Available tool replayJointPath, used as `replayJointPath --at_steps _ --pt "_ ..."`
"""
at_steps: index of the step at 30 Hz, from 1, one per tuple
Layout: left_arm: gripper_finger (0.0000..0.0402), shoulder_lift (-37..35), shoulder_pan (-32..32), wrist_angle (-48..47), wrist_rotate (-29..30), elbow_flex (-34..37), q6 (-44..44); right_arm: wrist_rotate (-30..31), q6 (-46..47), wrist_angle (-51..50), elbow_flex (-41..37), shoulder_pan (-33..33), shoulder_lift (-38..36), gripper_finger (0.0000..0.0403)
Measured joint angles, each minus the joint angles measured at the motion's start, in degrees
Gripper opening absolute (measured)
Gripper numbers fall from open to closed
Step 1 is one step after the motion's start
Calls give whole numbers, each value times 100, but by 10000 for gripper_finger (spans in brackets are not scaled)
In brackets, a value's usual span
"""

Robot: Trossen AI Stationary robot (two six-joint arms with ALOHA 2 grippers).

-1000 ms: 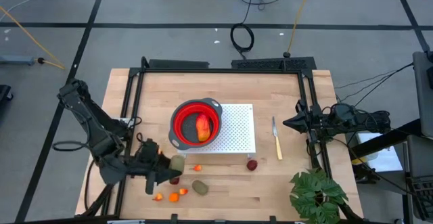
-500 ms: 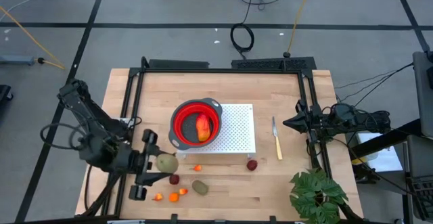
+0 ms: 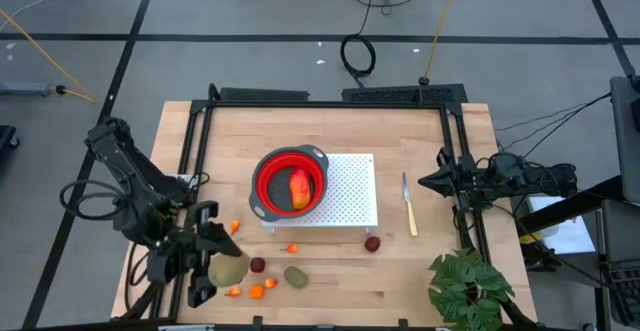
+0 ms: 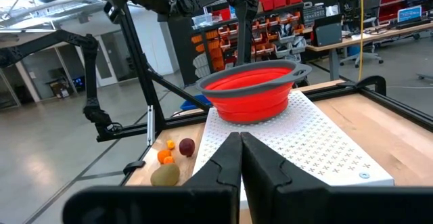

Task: Pick & Place Fruit
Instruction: Put the brown kiwi into the red strainer bowl on the shelf

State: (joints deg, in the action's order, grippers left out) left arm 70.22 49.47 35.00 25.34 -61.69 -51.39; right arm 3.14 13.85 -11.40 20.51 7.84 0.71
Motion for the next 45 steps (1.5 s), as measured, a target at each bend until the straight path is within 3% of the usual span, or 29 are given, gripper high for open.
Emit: replayJointPath --at_steps 6,13,23,31,39,42,45 --pt "186 0 0 0 -434 0 -509 0 2 0 0 0 -2 0" --pt "186 0 0 8 -472 0 -396 0 2 0 0 0 -2 0" --pt "186 2 0 1150 -80 0 1593 0 2 -2 0 0 -1 0" --pt "186 0 -184 2253 -42 0 2323 0 2 -2 0 1 -2 0" --pt "186 2 -529 2521 235 0 3057 0 2 -4 0 1 0 0" --pt "186 0 -584 2455 698 0 3380 2 2 -3 0 0 0 0" --pt "186 0 -630 2111 2000 0 3921 0 2 -2 0 2 0 0"
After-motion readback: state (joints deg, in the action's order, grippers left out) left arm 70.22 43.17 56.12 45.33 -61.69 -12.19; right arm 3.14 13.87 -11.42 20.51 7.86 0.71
